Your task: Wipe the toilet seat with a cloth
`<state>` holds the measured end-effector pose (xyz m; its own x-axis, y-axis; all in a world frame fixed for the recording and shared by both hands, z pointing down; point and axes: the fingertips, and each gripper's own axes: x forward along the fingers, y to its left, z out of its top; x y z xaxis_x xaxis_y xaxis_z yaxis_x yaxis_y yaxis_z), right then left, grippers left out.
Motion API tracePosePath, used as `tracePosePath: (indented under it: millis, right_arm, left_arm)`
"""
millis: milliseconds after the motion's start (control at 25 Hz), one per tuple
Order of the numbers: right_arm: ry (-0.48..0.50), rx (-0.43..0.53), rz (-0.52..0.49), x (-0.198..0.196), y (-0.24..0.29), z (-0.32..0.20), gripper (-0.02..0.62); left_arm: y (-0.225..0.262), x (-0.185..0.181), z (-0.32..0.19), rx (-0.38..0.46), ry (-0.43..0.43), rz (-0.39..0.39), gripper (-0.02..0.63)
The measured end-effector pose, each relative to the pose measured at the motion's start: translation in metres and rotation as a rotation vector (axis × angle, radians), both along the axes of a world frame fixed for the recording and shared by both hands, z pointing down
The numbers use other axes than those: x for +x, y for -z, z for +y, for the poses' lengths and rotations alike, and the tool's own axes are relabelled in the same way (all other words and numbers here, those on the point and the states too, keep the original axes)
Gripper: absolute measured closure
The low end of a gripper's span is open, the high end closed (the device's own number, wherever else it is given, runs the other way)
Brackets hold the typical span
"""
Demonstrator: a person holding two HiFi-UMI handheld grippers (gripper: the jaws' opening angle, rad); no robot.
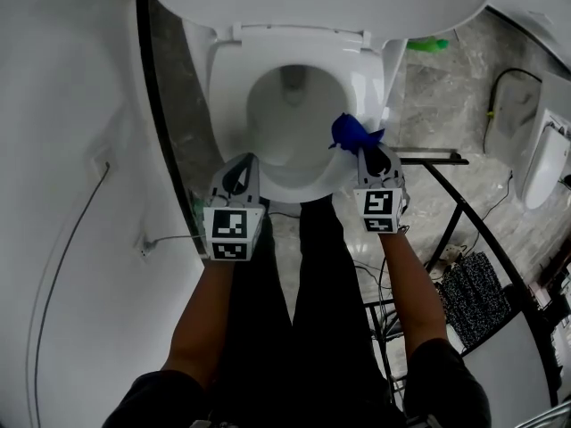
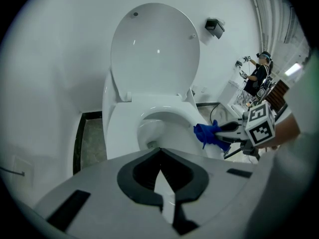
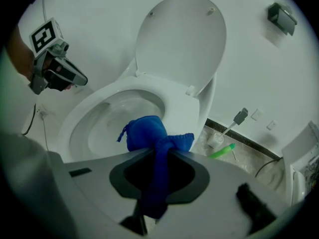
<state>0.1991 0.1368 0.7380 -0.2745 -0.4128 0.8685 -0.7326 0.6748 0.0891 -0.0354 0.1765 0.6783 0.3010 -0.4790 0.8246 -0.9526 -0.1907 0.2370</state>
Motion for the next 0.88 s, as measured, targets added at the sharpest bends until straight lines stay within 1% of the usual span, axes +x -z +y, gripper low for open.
tracePosePath:
  millis: [200, 440, 600, 680, 760, 880]
  right_arm:
    - [0.032, -0.067, -0.004, -0.010, -0.003, 0.040, 0.528]
    - [0.087, -0.112, -0.018, -0.024, -0.002, 0.078, 0.528]
    - [0.157, -0.155, -0.036, -0.041, -0.003, 0.103, 0.528]
    - [0.192, -0.193, -0.072, -0.053, -0.004, 0.116, 0.528]
    - [0.207, -0.246, -0.136, -0.066, -0.004, 0.129, 0.528]
    - [0.258, -0.284, -0.194, -0.085, -0.004, 0.144, 0.528]
  left_arm:
    - [-0.004, 0.001, 0.002, -0.008, 0.002, -0.011, 0.597]
    - [-0.004, 0.003, -0.006, -0.002, 0.000, -0.010, 0.597]
    - [-0.002, 0.000, -0.005, 0.000, 0.008, -0.013, 0.597]
    - [-0.001, -0.003, -0.004, -0.003, 0.014, -0.018, 0.597]
    - [-0.001, -0.007, -0.002, -0.004, 0.018, -0.025, 0.597]
    - [-0.001, -0.014, 0.001, 0.001, 0.030, -0.033, 0.597]
